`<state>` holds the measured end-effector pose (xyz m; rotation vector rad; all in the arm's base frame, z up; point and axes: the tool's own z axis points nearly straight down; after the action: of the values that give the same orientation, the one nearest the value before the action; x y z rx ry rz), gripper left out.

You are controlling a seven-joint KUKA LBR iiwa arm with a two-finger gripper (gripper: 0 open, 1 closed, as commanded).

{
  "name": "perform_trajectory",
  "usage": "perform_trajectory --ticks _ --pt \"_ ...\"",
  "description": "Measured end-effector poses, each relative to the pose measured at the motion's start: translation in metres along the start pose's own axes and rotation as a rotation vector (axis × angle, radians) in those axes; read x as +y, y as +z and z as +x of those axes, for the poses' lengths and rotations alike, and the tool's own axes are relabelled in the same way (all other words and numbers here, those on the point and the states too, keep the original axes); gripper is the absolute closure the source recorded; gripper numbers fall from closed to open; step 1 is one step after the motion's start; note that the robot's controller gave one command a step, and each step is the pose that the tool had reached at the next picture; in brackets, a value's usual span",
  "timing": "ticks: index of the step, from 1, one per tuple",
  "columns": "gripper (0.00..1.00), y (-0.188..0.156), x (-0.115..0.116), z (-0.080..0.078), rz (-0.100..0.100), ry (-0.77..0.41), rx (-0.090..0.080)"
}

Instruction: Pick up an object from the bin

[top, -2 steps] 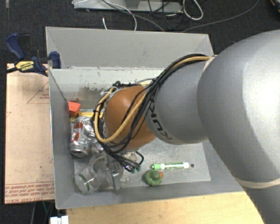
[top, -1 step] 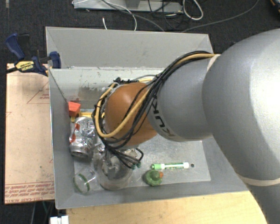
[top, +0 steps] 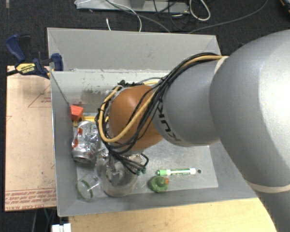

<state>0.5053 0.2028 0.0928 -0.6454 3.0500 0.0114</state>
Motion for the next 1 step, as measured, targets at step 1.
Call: perform_trajectory --ticks 1 --pt "1.00 -0.0078 -0.0003 -0.0007 0.000 0.001 -0.003"
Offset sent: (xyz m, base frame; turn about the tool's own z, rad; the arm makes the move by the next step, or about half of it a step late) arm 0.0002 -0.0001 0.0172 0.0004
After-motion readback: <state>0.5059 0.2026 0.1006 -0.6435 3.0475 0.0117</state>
